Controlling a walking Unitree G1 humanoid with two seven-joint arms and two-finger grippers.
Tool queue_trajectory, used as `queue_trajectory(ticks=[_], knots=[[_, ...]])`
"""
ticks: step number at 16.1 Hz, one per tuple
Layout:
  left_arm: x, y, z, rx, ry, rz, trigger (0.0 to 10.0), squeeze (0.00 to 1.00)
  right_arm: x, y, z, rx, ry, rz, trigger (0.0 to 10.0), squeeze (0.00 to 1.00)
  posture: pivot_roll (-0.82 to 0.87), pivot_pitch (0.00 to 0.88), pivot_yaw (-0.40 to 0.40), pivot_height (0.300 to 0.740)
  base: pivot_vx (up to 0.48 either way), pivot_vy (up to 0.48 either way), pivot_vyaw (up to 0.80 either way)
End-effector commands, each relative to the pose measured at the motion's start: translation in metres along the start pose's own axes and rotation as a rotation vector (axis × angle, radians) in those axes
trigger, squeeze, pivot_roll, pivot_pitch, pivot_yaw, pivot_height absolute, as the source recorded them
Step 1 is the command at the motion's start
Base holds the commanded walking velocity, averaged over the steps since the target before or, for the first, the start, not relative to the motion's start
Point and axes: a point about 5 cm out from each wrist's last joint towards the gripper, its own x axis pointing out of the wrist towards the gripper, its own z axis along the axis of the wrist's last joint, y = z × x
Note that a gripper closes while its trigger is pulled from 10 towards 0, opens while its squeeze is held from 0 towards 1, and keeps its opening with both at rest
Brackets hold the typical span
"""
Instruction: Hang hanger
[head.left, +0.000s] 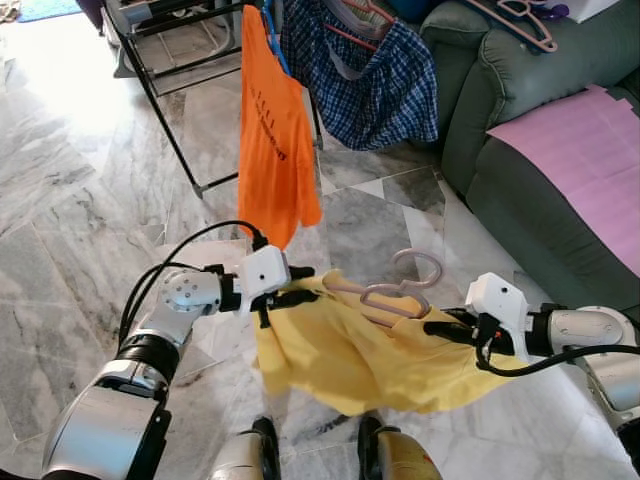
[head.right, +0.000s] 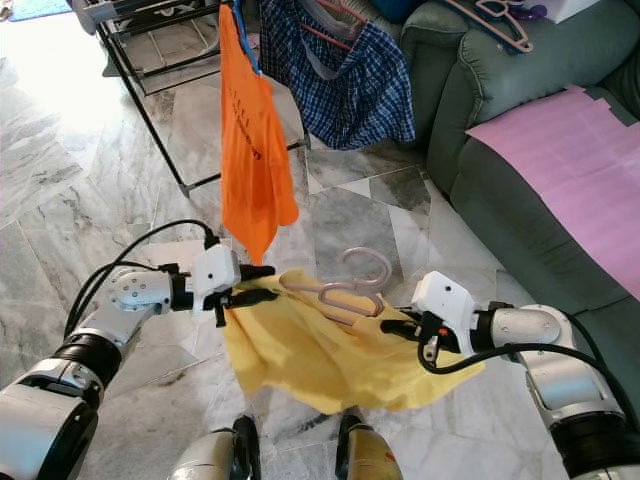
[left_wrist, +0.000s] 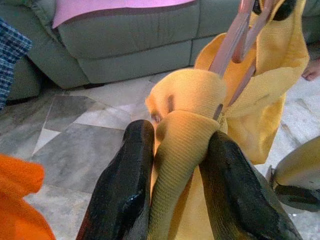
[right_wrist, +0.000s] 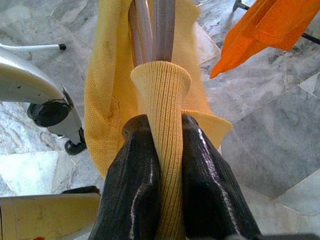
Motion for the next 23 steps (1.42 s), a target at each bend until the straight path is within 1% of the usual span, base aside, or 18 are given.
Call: queue_trajectory(ticks=[1,13,14,23], knots=[[-0.0022,-0.0001,-0.0024,-0.014,0.002,0.011,10.0,1.00,-0.0065,-0.0019,-0.0051,0.024,-0.001,-0.040,0.0,0.00,-0.22,0.221,0.024,0.740,0.000,0.000,0.00],[-0.0022,-0.0001,-0.0024,-0.014,0.002,0.011,10.0,1.00,-0.0065,-0.0019,-0.0051,0.024,-0.001,-0.040,0.0,0.00,-0.22,0.221,0.024,0.740,0.000,0.000,0.00],[-0.0024,0.0014,-0.0025,-0.019,-0.003,0.042,10.0,1.00,-0.0049,-0.0006,-0.0062,0.024,-0.001,-0.044,0.0,0.00,-0.22,0.221,0.024,0.740,0.000,0.000,0.00],[-0.0024,0.0014,-0.0025,-0.019,-0.003,0.042,10.0,1.00,-0.0049,-0.0006,-0.0062,0.024,-0.001,-0.044,0.0,0.00,-0.22,0.221,0.024,0.740,0.000,0.000,0.00]])
